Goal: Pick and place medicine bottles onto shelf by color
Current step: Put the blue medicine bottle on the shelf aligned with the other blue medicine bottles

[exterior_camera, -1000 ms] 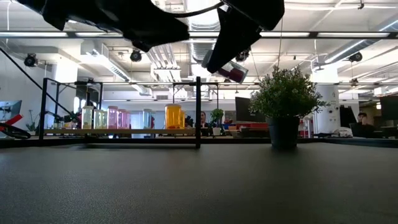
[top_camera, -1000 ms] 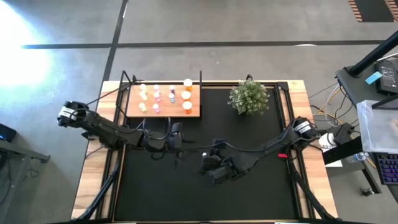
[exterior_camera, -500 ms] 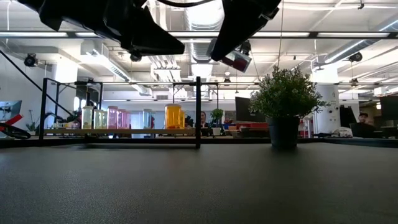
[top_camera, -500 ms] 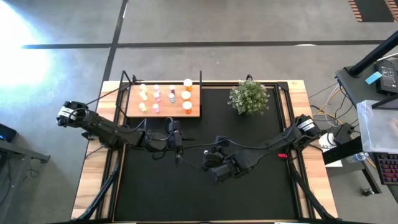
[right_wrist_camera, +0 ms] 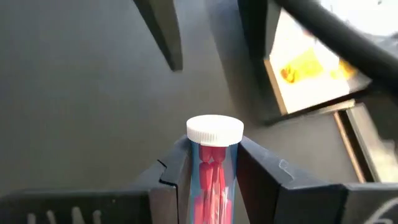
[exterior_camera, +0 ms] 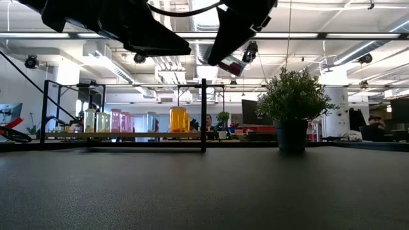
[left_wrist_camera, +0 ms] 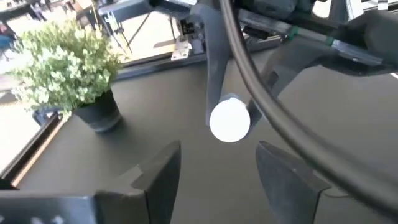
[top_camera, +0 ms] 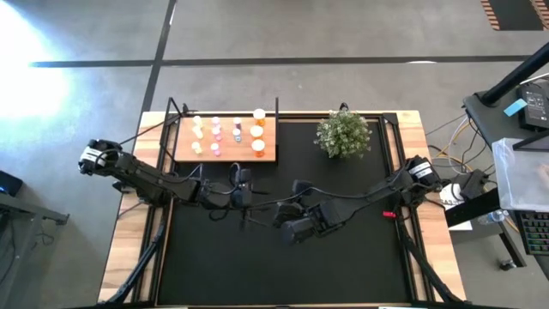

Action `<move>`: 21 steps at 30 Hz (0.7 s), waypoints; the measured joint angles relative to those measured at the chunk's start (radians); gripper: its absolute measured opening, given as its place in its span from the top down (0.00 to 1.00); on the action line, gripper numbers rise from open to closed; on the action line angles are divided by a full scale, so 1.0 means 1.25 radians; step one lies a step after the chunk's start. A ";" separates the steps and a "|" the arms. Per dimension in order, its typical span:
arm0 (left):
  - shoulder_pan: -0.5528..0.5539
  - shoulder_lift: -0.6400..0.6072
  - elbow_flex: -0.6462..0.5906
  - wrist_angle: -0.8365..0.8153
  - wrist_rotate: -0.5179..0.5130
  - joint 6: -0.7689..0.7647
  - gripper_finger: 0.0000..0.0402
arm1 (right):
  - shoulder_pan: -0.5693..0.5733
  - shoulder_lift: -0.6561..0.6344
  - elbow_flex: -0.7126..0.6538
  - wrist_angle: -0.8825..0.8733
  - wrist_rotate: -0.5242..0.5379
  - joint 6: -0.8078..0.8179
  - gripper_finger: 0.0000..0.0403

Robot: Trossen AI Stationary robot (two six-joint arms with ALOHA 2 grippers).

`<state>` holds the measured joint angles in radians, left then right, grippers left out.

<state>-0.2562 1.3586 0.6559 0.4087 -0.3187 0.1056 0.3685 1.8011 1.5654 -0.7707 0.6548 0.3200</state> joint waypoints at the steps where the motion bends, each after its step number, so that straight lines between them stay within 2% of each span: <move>1: 0.000 0.000 0.000 0.004 -0.001 0.010 0.52 | -0.003 0.000 0.000 0.014 0.000 -0.020 0.76; 8: -0.002 0.002 -0.002 0.006 0.000 0.026 0.52 | -0.029 0.000 0.000 0.102 -0.006 -0.119 0.76; 21: -0.001 0.002 -0.001 0.071 -0.002 0.024 0.52 | -0.044 0.000 0.000 0.164 -0.006 -0.184 0.76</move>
<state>-0.2569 1.3609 0.6552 0.4980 -0.3218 0.1360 0.3134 1.8011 1.5650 -0.5652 0.6472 0.0894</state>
